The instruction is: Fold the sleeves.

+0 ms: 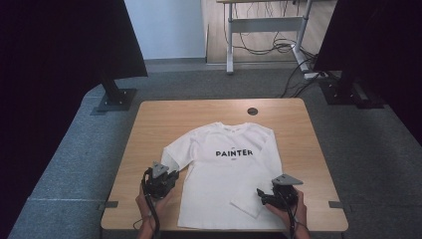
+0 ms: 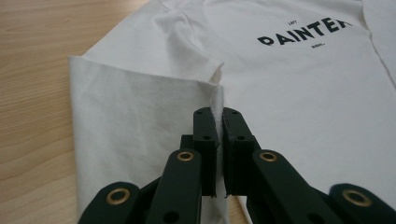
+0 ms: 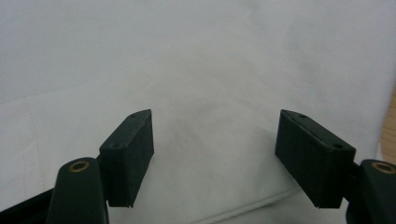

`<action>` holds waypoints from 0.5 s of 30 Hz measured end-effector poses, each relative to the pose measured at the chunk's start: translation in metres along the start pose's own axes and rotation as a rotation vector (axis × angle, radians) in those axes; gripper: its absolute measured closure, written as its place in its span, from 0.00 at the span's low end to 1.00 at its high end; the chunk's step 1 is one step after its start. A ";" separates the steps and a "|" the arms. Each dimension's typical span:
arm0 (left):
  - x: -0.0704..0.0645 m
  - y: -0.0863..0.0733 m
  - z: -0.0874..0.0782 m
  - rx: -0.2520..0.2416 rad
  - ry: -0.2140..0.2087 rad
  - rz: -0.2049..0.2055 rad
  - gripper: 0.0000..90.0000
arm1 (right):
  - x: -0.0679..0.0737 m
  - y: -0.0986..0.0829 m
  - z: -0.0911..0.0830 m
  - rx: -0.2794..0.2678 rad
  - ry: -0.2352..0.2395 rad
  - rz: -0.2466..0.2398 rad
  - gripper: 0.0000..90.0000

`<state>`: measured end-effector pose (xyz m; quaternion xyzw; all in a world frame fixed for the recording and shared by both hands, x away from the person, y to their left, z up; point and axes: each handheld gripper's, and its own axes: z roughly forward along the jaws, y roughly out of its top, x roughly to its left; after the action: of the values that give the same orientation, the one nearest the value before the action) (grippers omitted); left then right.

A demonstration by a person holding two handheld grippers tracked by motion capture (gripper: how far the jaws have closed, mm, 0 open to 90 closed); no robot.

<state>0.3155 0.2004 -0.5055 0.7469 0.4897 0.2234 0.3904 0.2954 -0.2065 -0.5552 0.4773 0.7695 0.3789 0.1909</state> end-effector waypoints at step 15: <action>-0.022 0.002 0.002 -0.003 -0.029 0.055 0.94 | 0.000 0.000 0.001 0.005 0.000 -0.001 0.30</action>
<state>0.3088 0.1790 -0.5042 0.7627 0.4628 0.2240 0.3924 0.2958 -0.2061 -0.5557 0.4773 0.7707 0.3771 0.1898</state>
